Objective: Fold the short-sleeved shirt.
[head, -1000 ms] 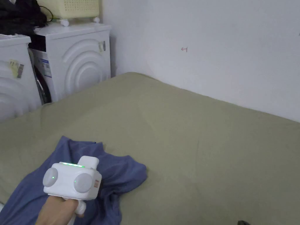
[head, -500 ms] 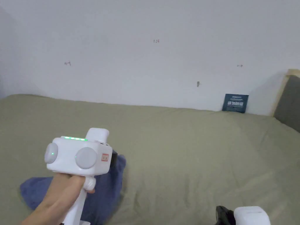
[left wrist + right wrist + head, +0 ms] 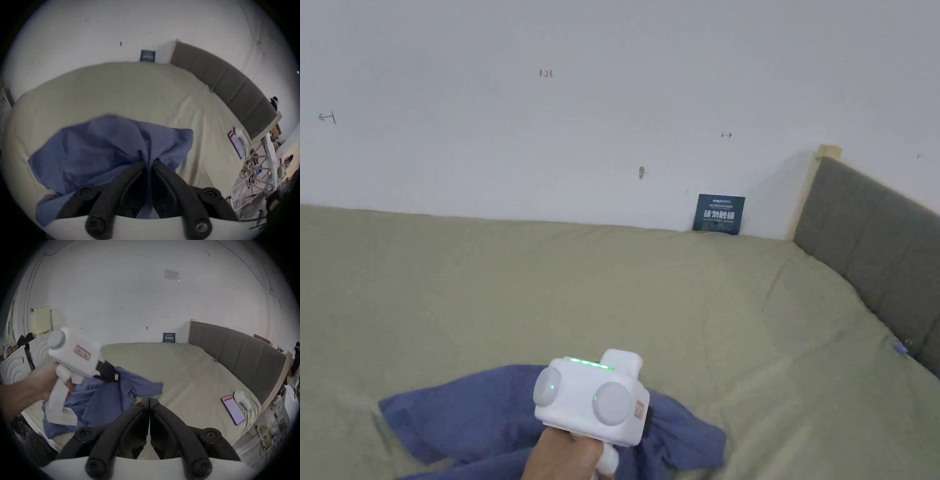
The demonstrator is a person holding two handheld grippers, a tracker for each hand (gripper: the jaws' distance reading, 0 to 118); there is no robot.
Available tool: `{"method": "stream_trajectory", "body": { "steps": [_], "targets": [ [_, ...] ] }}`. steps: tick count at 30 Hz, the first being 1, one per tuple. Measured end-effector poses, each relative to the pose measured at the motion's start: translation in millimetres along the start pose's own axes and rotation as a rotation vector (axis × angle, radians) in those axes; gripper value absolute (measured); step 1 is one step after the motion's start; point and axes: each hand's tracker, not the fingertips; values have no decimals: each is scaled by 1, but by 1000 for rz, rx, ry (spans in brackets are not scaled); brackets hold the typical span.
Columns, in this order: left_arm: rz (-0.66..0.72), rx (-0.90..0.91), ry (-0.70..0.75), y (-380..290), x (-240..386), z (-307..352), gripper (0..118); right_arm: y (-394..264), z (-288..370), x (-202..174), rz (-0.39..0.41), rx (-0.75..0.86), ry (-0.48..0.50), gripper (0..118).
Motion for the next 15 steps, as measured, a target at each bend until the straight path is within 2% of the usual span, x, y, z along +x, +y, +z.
{"method": "stream_trajectory", "body": {
  "steps": [2, 3, 4, 5, 6, 10, 11, 12, 14, 15],
  "targets": [
    [1, -16, 11, -11, -4, -17, 3, -5, -6, -1, 1, -20, 7, 5],
    [2, -25, 4, -16, -6, -22, 19, -7, -9, -1, 0, -30, 7, 5],
    [16, -21, 11, -20, -8, -24, 54, -8, -11, -2, 1, -38, 10, 5],
    [37, 3, 24, -24, -9, -23, 94, -9, -14, -2, 2, -46, 15, 5],
    [40, 18, 18, -26, -12, -19, 118, -10, -16, -4, 5, -52, 13, 5],
    [38, 139, 73, -37, -25, 23, 114, -8, -15, -9, 3, -48, 23, 5],
    [44, 194, 96, -47, -28, 45, 106, -7, -13, -11, -2, -38, 31, 5],
    [70, 261, 106, -57, -32, 69, 79, -6, -10, -13, -4, -25, 35, 5],
    [125, 384, 147, -84, -40, 121, 2, -5, -5, -18, -10, -4, 38, 5],
    [148, 448, 206, -103, -44, 145, 0, -4, -1, -20, -16, 4, 47, 5]
  ]
}}
